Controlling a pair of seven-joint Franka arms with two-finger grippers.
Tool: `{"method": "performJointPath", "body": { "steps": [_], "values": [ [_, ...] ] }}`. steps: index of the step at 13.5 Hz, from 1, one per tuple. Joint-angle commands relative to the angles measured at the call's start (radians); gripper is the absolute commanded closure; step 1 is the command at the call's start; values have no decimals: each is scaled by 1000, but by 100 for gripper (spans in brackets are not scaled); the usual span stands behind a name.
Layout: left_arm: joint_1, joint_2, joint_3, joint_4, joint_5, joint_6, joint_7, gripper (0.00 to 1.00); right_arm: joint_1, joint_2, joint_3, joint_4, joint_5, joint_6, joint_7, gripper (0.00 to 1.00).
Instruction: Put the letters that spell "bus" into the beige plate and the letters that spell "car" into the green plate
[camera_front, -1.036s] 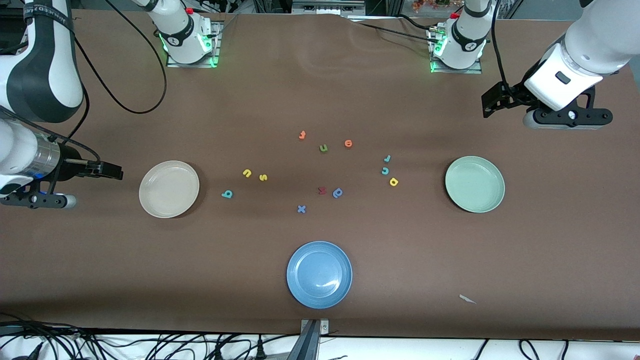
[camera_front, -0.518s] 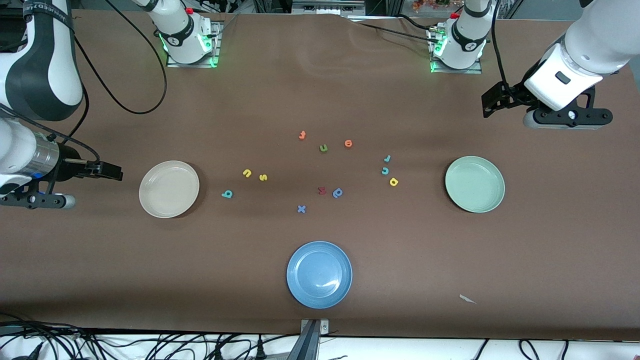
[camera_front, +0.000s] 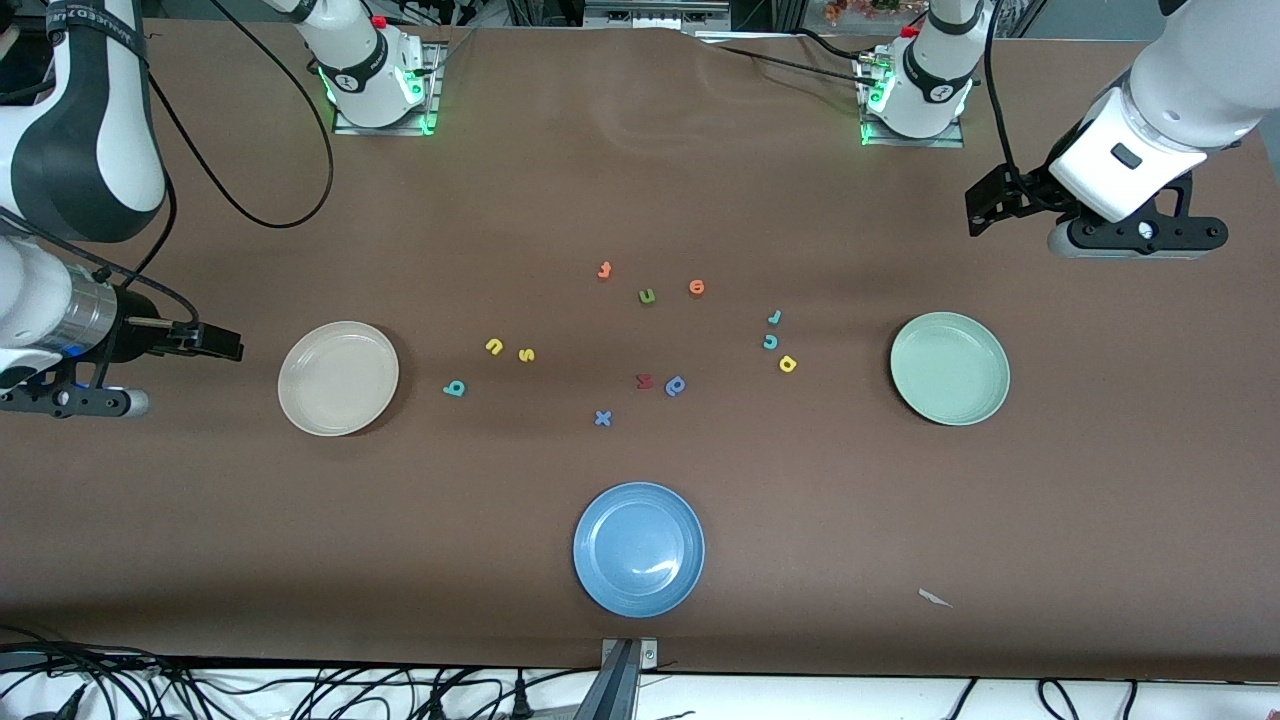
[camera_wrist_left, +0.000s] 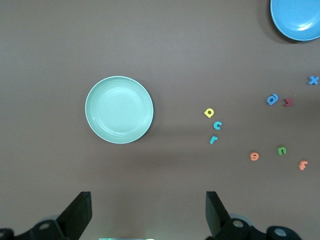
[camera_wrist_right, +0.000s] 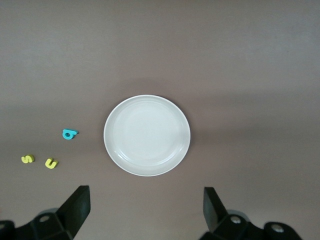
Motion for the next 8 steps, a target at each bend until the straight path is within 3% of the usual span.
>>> {"method": "performJointPath", "body": {
  "steps": [1,8],
  "values": [
    [-2,5,-7,18,30,-16,-3,0,7,-8,6,5,-30,-12,13,0],
    [-2,3,-22,16,30,-17,-4,0,9,-8,6,0,-30,-15,14,0]
  ]
}}
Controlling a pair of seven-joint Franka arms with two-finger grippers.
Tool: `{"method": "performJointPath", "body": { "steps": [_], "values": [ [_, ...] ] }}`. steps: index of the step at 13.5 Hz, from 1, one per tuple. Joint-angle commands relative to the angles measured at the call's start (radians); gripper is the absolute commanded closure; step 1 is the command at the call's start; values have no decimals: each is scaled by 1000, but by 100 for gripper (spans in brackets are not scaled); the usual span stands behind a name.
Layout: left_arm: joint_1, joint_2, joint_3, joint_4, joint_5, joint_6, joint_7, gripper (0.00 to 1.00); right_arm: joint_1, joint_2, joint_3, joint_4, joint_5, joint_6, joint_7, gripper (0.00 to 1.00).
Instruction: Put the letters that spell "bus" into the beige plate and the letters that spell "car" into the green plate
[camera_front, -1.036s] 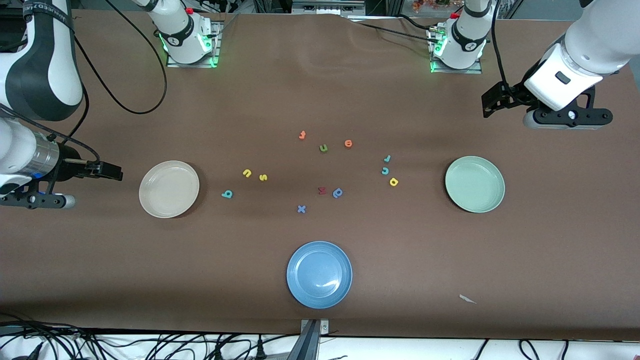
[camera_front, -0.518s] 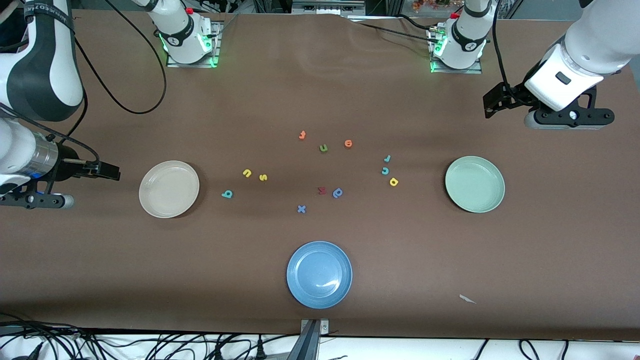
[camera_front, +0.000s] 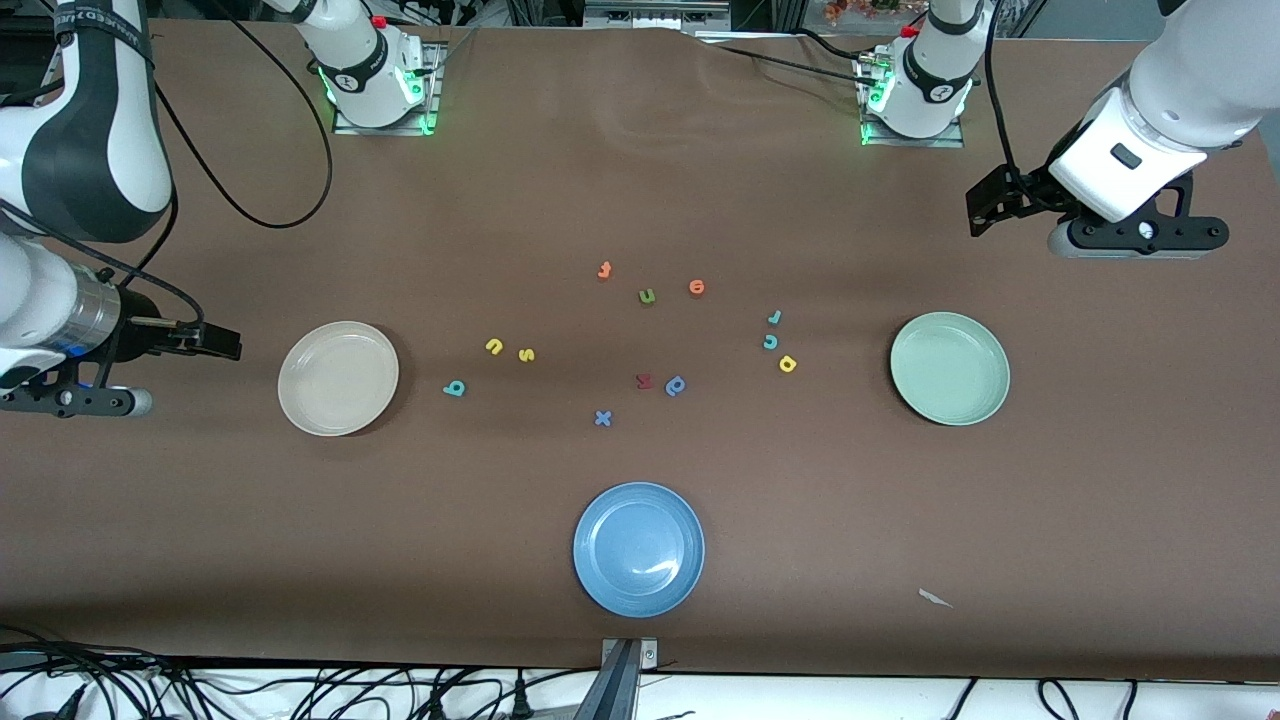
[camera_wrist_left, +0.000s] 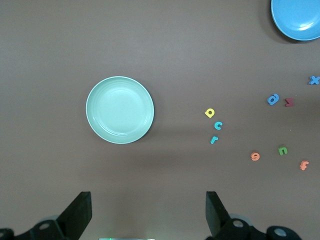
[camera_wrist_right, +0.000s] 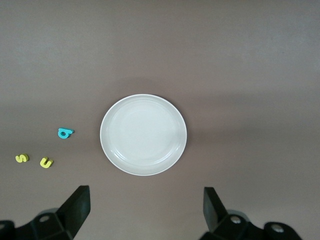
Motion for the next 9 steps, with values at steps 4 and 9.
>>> {"method": "performJointPath", "body": {
  "steps": [4,9],
  "values": [
    [-1,0,-32,21,30,-24,-6,0,3,-8,5,0,-17,-12,13,0],
    [1,0,-32,22,30,-13,-4,0,3,-10,5,0,-17,-9,14,0]
  ]
}}
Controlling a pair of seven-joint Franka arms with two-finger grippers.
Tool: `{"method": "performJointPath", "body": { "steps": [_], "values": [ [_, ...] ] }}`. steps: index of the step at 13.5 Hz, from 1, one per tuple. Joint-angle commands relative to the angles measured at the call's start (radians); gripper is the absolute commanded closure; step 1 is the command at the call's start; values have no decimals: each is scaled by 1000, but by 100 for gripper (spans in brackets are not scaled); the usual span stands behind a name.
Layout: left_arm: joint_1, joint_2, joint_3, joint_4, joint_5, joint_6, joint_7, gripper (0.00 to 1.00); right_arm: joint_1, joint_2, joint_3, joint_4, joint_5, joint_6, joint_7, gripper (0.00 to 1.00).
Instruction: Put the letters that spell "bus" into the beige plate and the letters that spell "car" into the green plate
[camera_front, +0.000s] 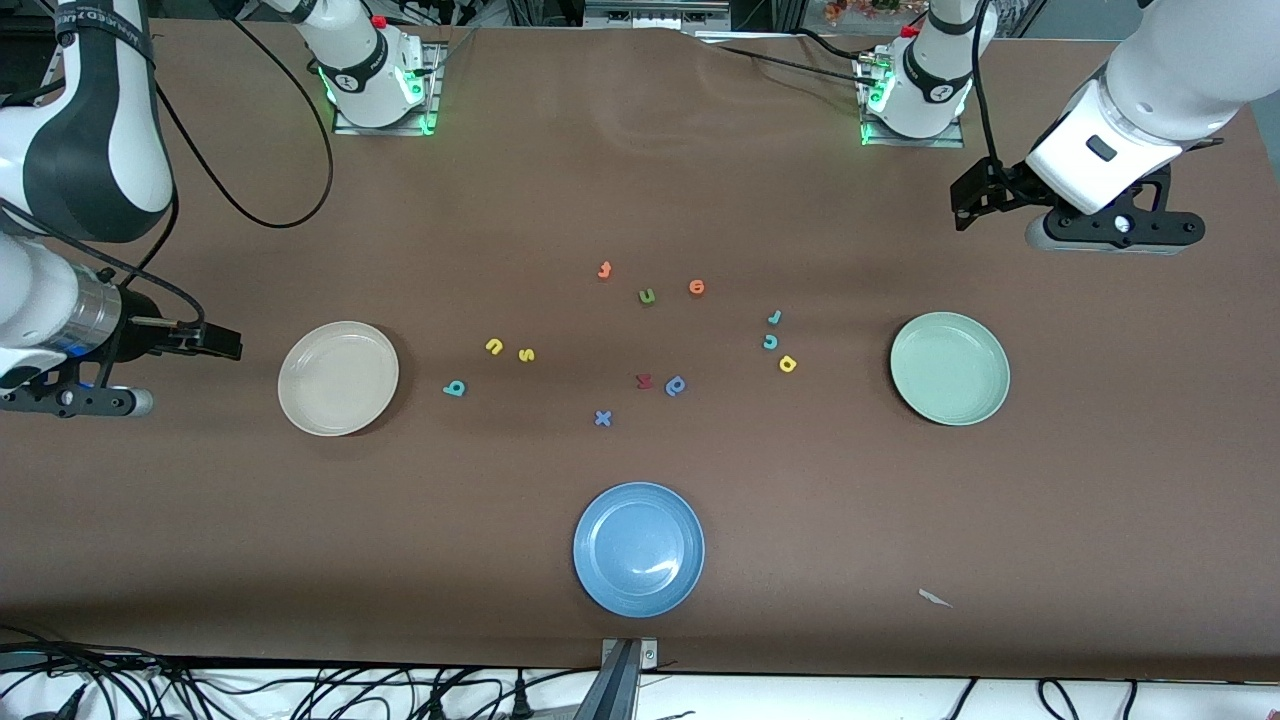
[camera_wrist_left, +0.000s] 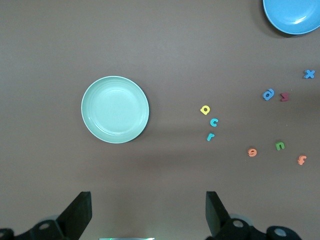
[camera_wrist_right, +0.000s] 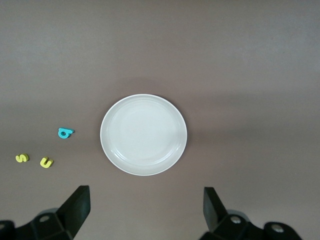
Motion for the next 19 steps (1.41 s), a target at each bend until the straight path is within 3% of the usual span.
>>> {"method": "performJointPath", "body": {
  "steps": [1,19],
  "values": [
    [1,0,-5,19,26,-9,-4,0,2,-10,5,0,-17,-7,14,0],
    [64,0,25,69,11,-15,-6,0,2,-10,5,-1,-17,-9,14,0]
  ]
}}
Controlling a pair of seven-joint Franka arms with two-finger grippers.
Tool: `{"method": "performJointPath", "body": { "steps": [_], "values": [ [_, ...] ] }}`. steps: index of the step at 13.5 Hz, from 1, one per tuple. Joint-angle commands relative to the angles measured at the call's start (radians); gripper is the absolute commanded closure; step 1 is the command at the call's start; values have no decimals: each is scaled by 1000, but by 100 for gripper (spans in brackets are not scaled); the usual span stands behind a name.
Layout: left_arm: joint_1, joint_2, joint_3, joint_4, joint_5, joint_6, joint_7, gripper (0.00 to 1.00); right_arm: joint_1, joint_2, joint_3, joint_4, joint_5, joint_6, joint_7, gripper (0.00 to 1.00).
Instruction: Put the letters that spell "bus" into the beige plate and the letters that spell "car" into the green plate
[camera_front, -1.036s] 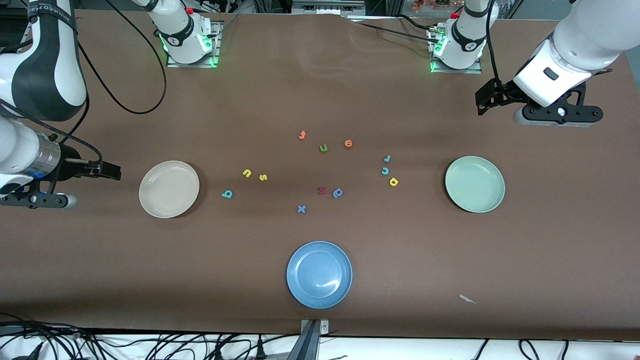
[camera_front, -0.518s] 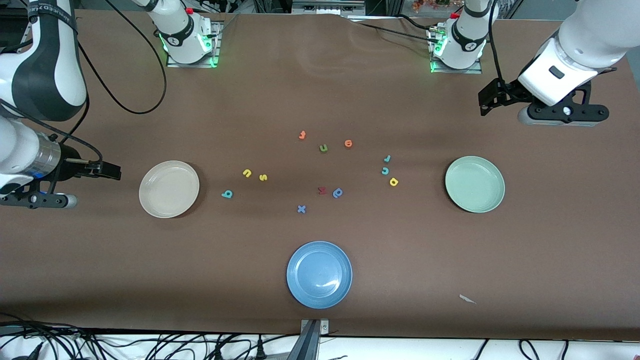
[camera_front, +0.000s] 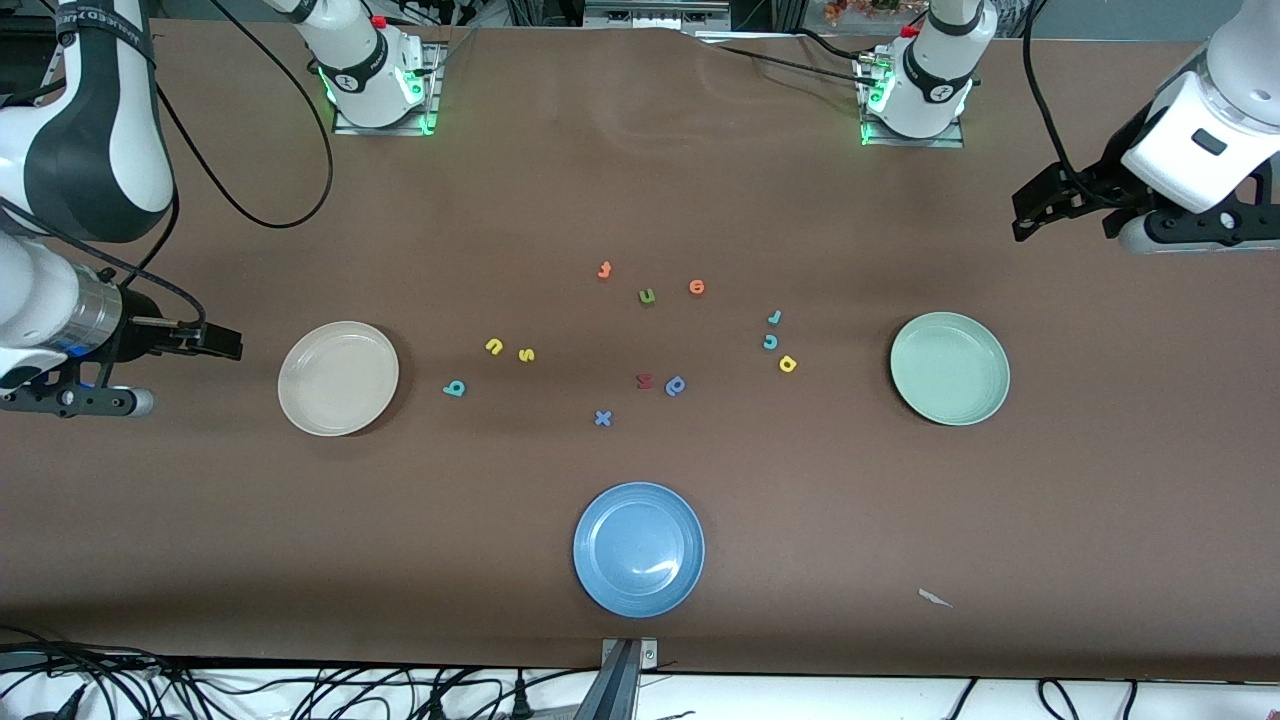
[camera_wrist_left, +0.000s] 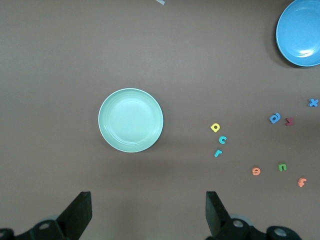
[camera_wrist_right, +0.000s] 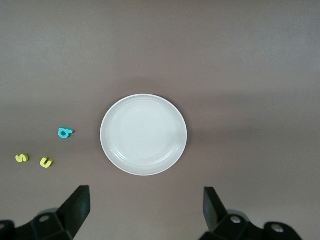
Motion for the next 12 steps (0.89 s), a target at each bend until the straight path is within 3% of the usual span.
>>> {"method": "performJointPath", "body": {
  "steps": [1,3,5,12],
  "values": [
    [12,2,-7,17,9,-17,-4,0,1,-10,5,-1,-16,-12,14,0],
    [17,16,-5,17,20,-8,3,0,1,-10,5,-3,-16,-14,14,0],
    [87,47,-2,22,3,-5,6,0,2,-10,5,-3,-16,-14,14,0],
    [72,47,-12,20,11,-5,4,0,1,-8,5,-4,-16,-14,14,0]
  ]
}}
